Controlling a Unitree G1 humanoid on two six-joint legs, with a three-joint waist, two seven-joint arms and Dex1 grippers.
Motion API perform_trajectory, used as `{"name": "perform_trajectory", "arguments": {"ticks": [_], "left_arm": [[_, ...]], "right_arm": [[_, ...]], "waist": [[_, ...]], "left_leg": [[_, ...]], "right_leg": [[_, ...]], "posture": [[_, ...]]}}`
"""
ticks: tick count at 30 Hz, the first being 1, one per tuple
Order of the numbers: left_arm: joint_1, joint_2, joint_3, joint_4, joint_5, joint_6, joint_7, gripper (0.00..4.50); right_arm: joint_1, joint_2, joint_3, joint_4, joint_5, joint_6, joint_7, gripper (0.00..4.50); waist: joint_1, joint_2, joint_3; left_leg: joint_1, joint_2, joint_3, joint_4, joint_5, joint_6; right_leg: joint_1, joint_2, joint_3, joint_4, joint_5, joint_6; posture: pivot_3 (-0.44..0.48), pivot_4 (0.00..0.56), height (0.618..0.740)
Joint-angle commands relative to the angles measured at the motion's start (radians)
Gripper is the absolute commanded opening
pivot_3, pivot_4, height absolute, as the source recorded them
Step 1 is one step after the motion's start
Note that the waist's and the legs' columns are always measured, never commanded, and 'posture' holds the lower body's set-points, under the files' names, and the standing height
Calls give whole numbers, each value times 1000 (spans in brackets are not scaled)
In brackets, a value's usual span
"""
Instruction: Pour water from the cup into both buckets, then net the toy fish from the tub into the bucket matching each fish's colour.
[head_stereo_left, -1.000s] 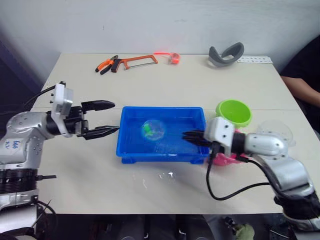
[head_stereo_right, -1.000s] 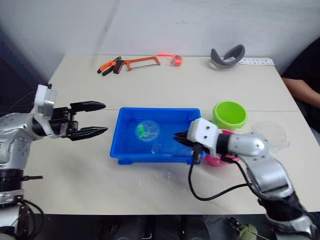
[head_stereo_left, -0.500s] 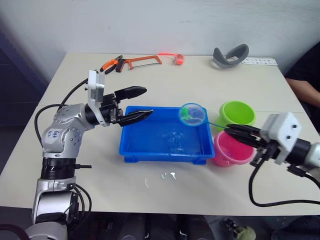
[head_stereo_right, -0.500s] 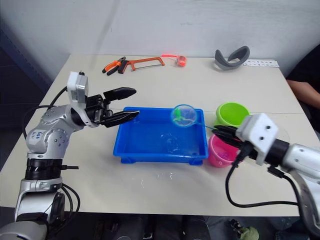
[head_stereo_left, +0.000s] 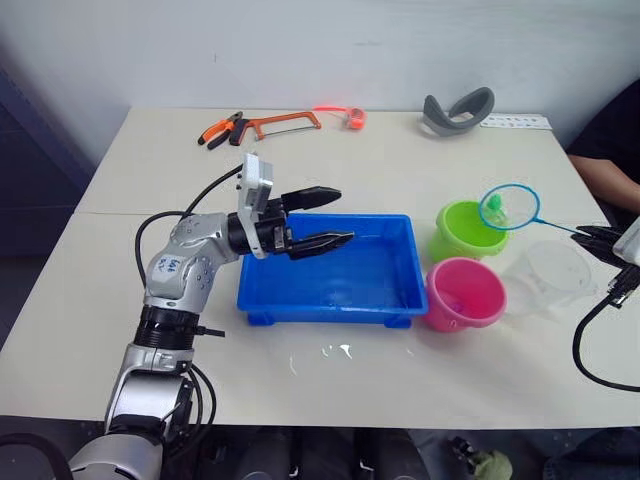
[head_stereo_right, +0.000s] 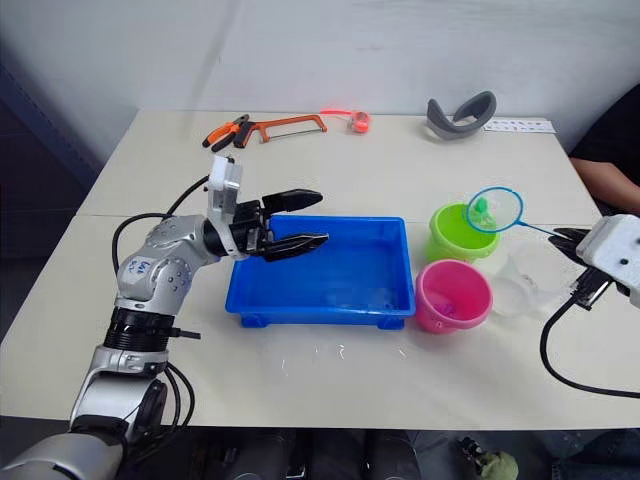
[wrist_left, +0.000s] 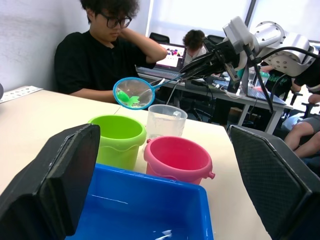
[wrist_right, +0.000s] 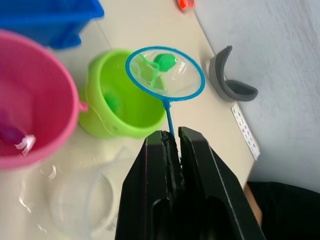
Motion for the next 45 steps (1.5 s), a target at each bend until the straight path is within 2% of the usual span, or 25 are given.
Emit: {"name": "perform_trajectory", "arguments": {"ticks": [1,7,9,11,15,19,22,34,39,45], "left_arm": [[-14,-12,-8,12,21,-41,-7,4477],[-17,-22,-29,50,57,-84,-29,4477],[-23,-28,-31,58,61,-85,-25,4477],[-28,-36,-35,66,67,-89,-21,4477],[-34,-54,-40,72,70,-85,-21,4477],[-43,-73,-43,84,73,-87,-24,4477],[-56,-85,-44,96,74,-88,-29,4477],[-90,-129,-45,163,86,-118,-48,4477],[-93,-138,-34,181,88,-135,-37,4477],[-69,-134,-33,182,92,-144,-29,4477]], "right_arm": [[-50,-37,57,129,-110,-210,-84,0],[-68,-65,144,248,-286,-511,-225,0],[-73,-86,158,272,-383,-599,-309,0],[-74,-134,174,300,-570,-700,-465,0],[-69,-192,197,322,-864,-709,-769,0],[-32,-231,226,316,-1023,-710,-977,0],[-20,-264,247,315,-1069,-720,-1068,0],[-48,-392,402,392,-1156,-691,-1202,0],[-77,-383,379,374,-1098,-644,-1197,0],[39,-338,367,311,-1085,-614,-1201,0]], "waist": [[0,0,0],[0,0,0],[2,1,0],[2,1,0],[1,1,0],[1,1,0],[0,1,0],[-2,2,0],[-1,2,0],[2,2,0]], "left_leg": [[0,0,0,0,0,0],[0,0,-1,0,1,0],[0,0,0,0,1,0],[0,0,-1,0,1,0],[-1,0,-1,0,1,-1],[-1,0,-1,-1,1,-2],[-1,0,-1,-1,2,-2],[-1,1,-1,-1,2,-3],[-1,1,-1,-2,2,-3],[-2,1,-1,-2,2,-3]], "right_leg": [[0,0,0,0,0,0],[0,0,-1,0,0,0],[0,-1,-1,0,0,0],[0,-1,-1,0,0,0],[0,-1,2,0,0,0],[-1,0,9,0,0,0],[-1,0,10,0,0,0],[-1,2,11,-1,0,-1],[-1,2,11,-1,0,-1],[-1,3,10,-2,0,-1]], "posture": [[0,150,740],[0,150,740],[0,150,740],[0,150,740],[0,150,740],[0,150,740],[0,150,740],[0,150,740],[0,150,740],[0,150,740]]}}
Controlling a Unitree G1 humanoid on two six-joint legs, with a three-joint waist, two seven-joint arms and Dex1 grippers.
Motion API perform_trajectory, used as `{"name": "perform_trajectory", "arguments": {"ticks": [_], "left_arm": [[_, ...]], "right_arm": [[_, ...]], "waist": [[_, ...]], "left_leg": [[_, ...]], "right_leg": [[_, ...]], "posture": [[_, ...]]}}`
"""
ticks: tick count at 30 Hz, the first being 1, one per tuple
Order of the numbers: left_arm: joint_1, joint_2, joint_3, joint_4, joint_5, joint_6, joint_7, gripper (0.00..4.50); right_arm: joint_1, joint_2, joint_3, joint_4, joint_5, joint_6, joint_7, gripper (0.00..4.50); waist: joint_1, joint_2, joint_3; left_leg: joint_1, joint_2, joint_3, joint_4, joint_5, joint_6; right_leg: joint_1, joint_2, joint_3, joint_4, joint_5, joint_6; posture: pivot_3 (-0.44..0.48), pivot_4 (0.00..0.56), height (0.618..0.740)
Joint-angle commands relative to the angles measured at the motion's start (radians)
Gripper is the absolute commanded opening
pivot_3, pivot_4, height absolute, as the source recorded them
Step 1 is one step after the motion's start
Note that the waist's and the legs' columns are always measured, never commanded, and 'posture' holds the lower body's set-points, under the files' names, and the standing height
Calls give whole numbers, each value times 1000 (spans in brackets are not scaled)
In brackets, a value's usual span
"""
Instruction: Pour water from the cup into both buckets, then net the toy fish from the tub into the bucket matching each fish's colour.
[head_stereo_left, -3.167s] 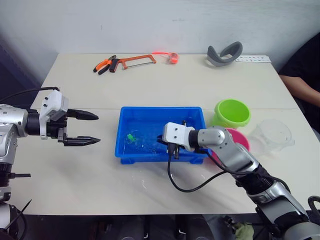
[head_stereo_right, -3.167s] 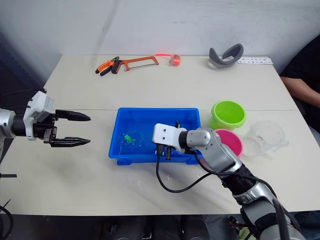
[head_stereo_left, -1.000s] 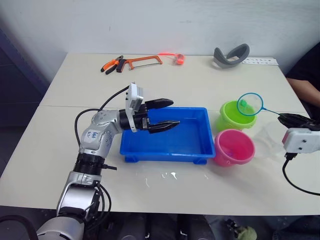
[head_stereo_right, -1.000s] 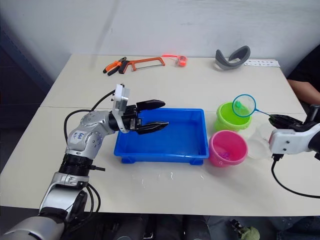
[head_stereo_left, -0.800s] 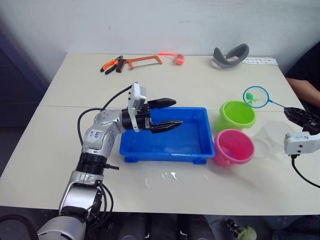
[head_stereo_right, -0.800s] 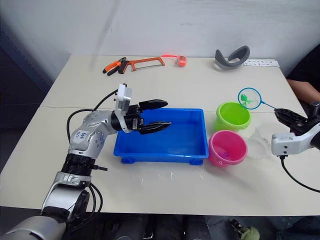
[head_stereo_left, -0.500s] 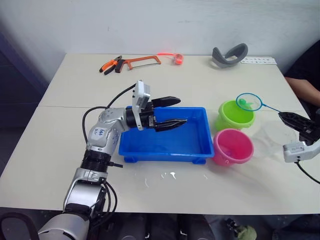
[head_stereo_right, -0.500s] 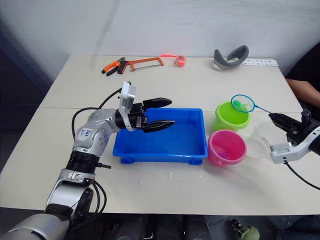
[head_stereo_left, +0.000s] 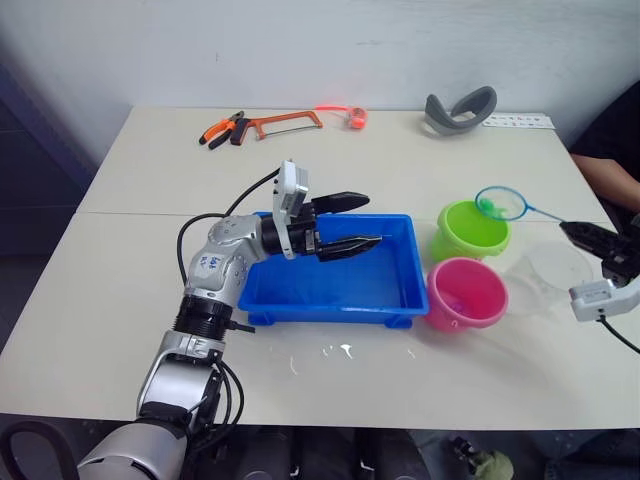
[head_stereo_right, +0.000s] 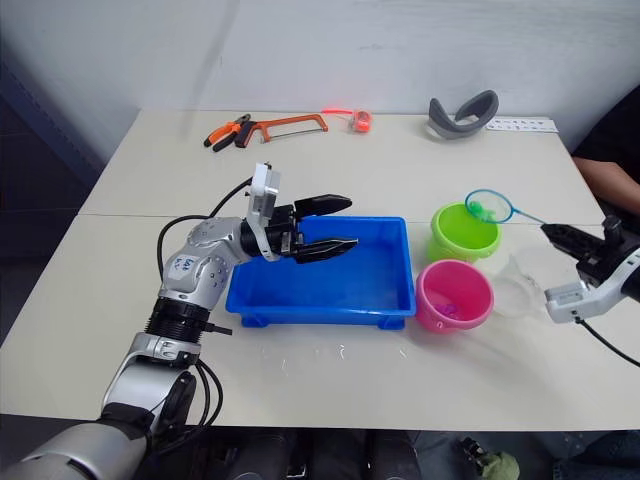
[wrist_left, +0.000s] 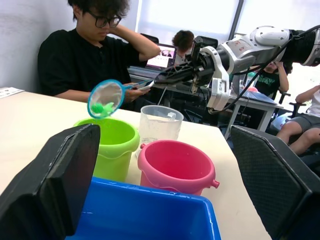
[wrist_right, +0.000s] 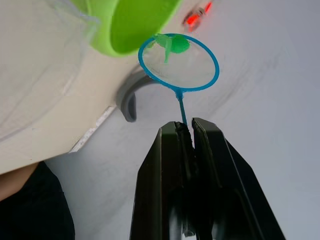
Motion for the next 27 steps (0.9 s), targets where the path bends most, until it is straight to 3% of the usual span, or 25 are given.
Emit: {"name": "perform_trajectory", "arguments": {"ticks": [1,7,13,18,20,22,23,27], "left_arm": [[5,0,8,-12,5,-16,3,4477],[3,4,11,-7,6,-20,4,4477],[8,8,12,-12,7,-23,7,4477],[37,65,33,-39,-7,-28,-39,4477],[70,125,69,-81,-53,-29,-117,4477],[104,198,131,-122,-120,-9,-190,4477],[113,220,150,-130,-137,-6,-207,4477],[167,383,263,-119,-173,14,-257,4477]], "right_arm": [[22,13,-48,-32,26,39,-17,0],[16,27,1,-27,-7,72,-39,0],[-37,42,17,18,70,73,-30,0],[10,59,-72,-12,499,-53,187,0],[52,75,-89,-107,854,-31,388,0],[107,116,-121,-288,1291,151,618,0],[125,130,-137,-349,1414,221,690,0],[147,152,-145,-585,1705,434,884,0]], "waist": [[-1,0,0],[-4,0,0],[-3,0,0],[-4,0,0],[-6,0,0],[-17,0,0],[-20,0,0],[-24,0,0]], "left_leg": [[0,0,0,0,0,0],[0,0,0,0,0,0],[0,0,1,0,0,0],[0,0,0,0,0,0],[0,0,0,0,0,0],[1,2,0,0,0,0],[1,4,0,0,0,-1],[2,4,-2,2,0,-1]], "right_leg": [[0,0,0,0,0,0],[0,1,1,1,0,0],[0,1,1,1,0,0],[0,1,0,0,0,0],[0,1,-1,0,0,0],[0,3,-1,0,0,0],[0,4,-1,0,0,-1],[2,2,0,1,1,-2]], "posture": [[0,150,740],[0,150,740],[0,150,740],[0,150,740],[0,150,740],[0,150,740],[0,150,740],[0,150,740]]}}
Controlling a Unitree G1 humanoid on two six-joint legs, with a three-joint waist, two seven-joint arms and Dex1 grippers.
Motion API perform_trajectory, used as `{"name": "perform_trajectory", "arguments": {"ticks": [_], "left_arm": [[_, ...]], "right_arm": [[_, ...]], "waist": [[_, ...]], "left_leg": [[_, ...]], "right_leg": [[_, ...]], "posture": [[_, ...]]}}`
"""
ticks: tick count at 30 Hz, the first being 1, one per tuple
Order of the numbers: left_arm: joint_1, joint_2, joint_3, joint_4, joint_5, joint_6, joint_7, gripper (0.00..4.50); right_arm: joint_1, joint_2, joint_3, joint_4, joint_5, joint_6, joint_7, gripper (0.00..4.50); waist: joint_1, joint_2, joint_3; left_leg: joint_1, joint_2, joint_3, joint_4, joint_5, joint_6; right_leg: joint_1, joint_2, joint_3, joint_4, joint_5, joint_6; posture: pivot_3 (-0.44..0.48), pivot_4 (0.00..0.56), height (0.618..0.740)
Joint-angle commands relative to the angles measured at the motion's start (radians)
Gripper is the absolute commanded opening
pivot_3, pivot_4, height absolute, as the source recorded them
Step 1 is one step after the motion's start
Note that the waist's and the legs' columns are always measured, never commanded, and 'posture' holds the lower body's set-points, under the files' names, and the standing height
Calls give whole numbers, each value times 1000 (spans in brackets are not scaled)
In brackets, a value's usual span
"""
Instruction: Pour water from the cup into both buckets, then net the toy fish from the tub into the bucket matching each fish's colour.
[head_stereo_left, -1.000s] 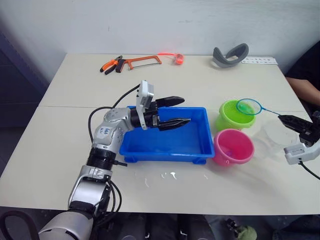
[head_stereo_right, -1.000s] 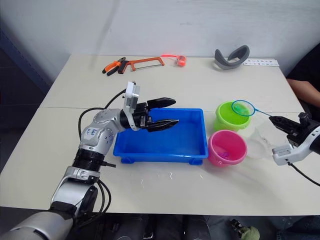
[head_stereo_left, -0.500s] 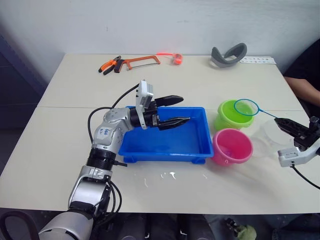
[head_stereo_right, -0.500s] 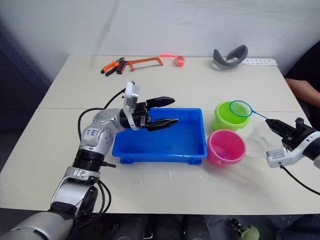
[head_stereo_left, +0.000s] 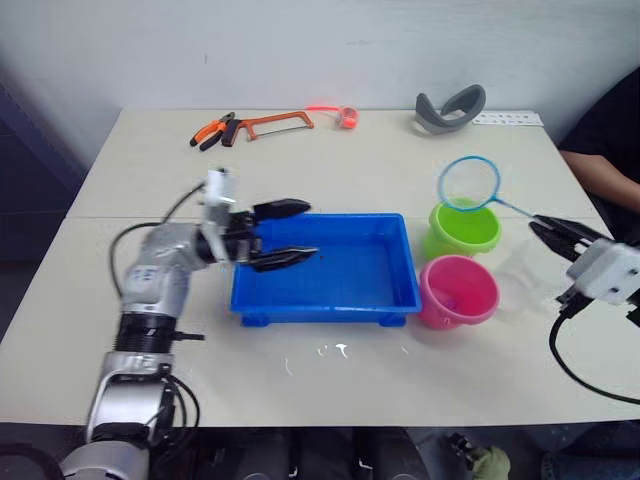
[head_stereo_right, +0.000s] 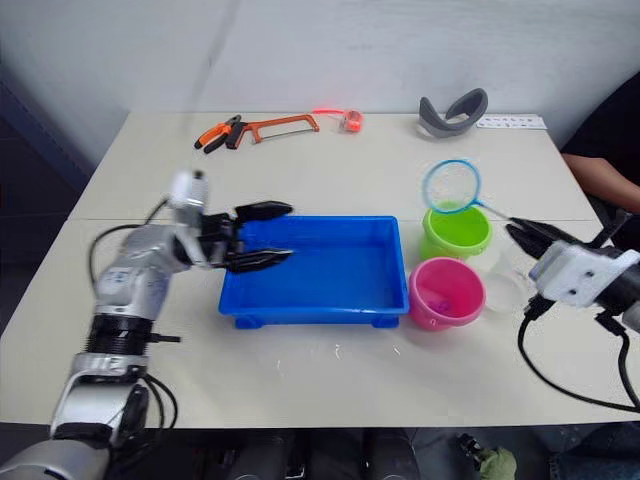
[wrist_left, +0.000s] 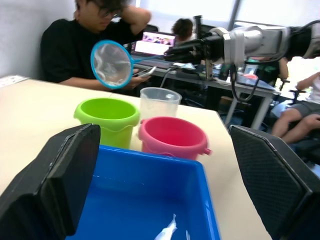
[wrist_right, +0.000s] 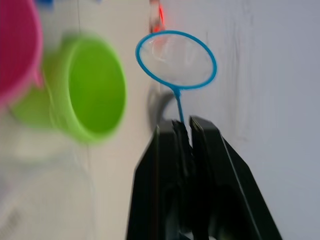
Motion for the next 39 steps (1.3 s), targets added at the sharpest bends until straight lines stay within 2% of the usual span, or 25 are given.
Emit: {"name": "perform_trajectory", "arguments": {"ticks": [1,4,6,8,12,16,23,26,31,37,39], "left_arm": [[57,121,103,-40,-47,15,-56,4477],[130,189,151,-87,-70,26,-77,4477],[207,232,175,-116,-68,14,-112,4477],[279,269,186,-150,-62,-2,-141,4477],[395,319,194,-260,-67,-12,-175,4477],[548,358,186,-412,-74,13,-186,4477],[730,320,196,-579,-65,56,-48,4477],[781,324,171,-609,-38,40,-43,4477],[755,327,137,-581,-4,16,-26,4477],[725,329,99,-563,11,6,-29,4477],[716,327,87,-558,12,8,-29,4500]], "right_arm": [[-23,15,-21,-193,258,184,153,0],[-97,45,69,-279,307,271,233,0],[-171,108,175,-300,260,290,272,0],[-209,177,259,-299,252,287,377,0],[-257,301,409,-239,96,252,479,0],[-224,435,551,-138,-51,159,559,0],[-206,573,642,59,-286,4,538,0],[-233,634,650,159,-363,-67,498,0],[-281,678,667,296,-441,-143,489,0],[-302,704,677,388,-437,-169,506,0],[-304,710,667,408,-404,-146,522,835]], "waist": [[-1,0,0],[6,-1,0],[9,-3,0],[11,-3,-1],[20,-3,0],[20,-3,-1],[14,-2,0],[12,-2,0],[14,-2,0],[2,-2,0],[-3,-2,0]], "left_leg": [[1,0,-1,0,0,0],[6,-1,-3,0,-1,2],[8,-1,-5,0,-3,2],[9,0,-5,0,-5,1],[8,-1,-4,-1,-6,2],[9,-1,-4,-1,-6,2],[12,-1,-1,-1,-7,1],[12,0,-1,-1,-7,-1],[14,0,-1,-1,-7,-2],[14,1,-1,-2,-8,-3],[15,1,-1,-2,-8,-3]], "right_leg": [[2,-4,0,-1,0,0],[9,-6,-2,-4,0,0],[13,-8,-4,-6,0,0],[13,-7,-4,-8,0,0],[13,-8,-4,-9,0,0],[14,-8,-4,-10,0,0],[13,-7,-1,-7,-1,-1],[13,-7,-1,-6,-2,-2],[13,-7,-1,-7,-2,-3],[13,-7,-1,-4,-3,-4],[13,-6,-1,-4,-3,-4]], "posture": [[0,150,740],[0,150,740],[0,150,740],[0,150,740],[0,150,740],[0,150,740],[0,150,740],[0,150,740],[0,150,740],[0,150,740],[0,150,740]]}}
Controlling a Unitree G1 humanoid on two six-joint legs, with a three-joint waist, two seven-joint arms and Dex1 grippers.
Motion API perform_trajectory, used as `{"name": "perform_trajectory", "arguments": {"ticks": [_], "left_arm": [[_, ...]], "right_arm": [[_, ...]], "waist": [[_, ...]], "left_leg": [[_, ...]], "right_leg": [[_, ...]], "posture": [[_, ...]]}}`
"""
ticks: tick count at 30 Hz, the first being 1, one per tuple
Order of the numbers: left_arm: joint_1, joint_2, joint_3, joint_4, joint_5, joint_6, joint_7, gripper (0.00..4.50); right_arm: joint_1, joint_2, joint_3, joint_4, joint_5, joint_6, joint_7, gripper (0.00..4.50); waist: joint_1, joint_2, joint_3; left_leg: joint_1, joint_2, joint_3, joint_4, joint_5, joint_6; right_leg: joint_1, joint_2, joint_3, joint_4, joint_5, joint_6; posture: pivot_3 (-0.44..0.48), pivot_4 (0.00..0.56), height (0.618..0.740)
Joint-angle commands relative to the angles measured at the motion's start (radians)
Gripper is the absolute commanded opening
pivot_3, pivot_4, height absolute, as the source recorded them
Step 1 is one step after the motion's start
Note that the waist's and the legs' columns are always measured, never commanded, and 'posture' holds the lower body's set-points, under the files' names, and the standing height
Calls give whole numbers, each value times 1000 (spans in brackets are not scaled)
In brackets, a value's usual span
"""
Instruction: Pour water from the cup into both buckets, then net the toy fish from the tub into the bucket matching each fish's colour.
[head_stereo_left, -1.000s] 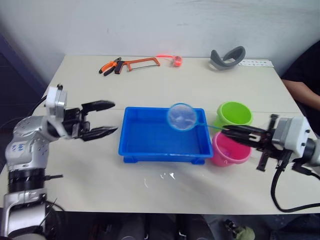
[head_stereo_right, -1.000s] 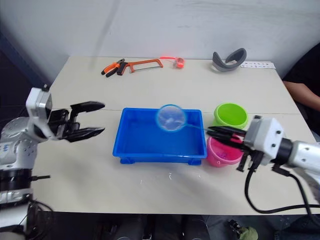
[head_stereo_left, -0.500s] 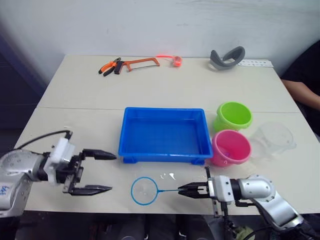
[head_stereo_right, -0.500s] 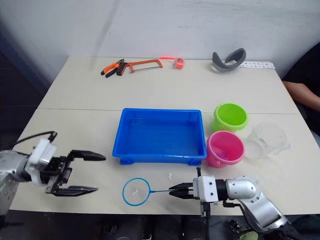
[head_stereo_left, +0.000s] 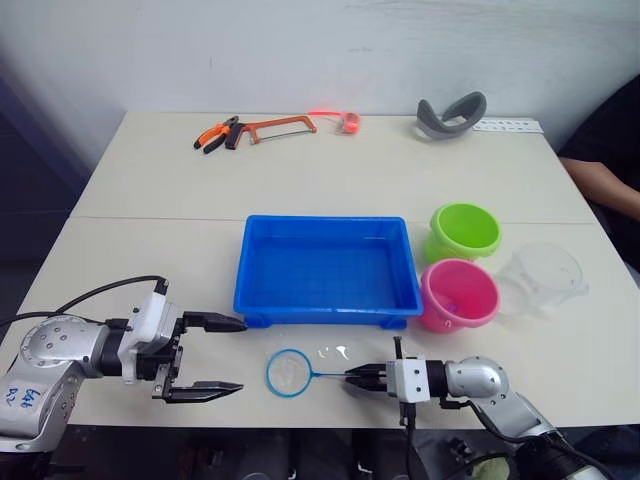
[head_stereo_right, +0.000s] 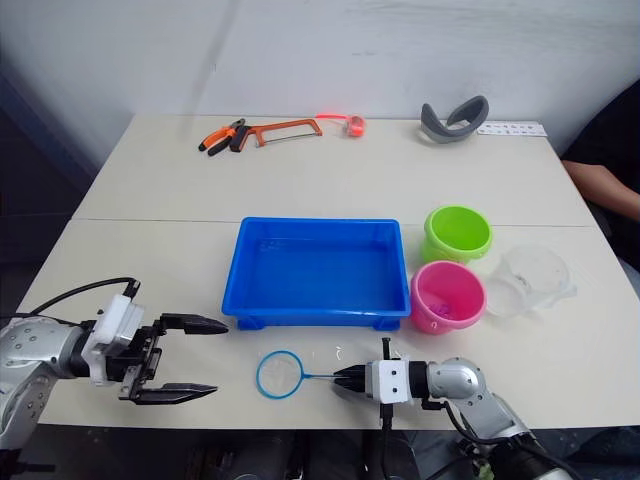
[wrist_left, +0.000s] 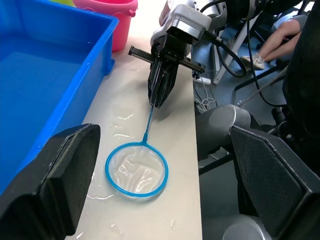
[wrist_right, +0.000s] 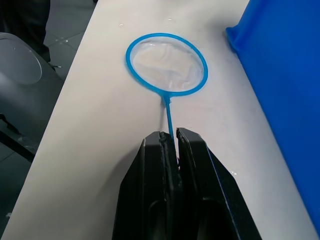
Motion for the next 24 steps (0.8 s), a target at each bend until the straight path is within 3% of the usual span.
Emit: {"name": "perform_trajectory", "arguments": {"ticks": [1,8,14,18,24], "left_arm": [[-14,9,-16,7,3,-11,-4,4500],[-15,24,-24,29,0,-5,-13,4500],[38,20,40,59,4,-3,40,4500],[134,7,135,103,76,-88,107,4500],[216,-13,224,225,130,-193,152,4500]], "right_arm": [[-3,7,-16,40,37,11,20,1085],[42,-82,-55,-87,124,17,100,4375],[235,-261,-193,-400,307,154,121,4480],[421,-356,-419,-580,379,220,69,4480],[616,-392,-798,-649,547,349,114,4480]], "waist": [[-3,0,0],[-1,1,1],[0,2,1],[2,3,1],[17,2,1]], "left_leg": [[0,0,0,0,0,0],[0,0,0,0,0,0],[0,0,-1,-1,-1,0],[0,1,0,-2,-2,0],[1,2,1,-2,-5,1]], "right_leg": [[0,0,0,0,0,0],[0,-1,0,0,0,0],[0,-1,0,-1,0,0],[1,-1,1,-7,0,0],[1,-1,1,-8,0,0]], "posture": [[0,150,740],[0,150,740],[0,150,740],[0,150,740],[0,150,740]]}}
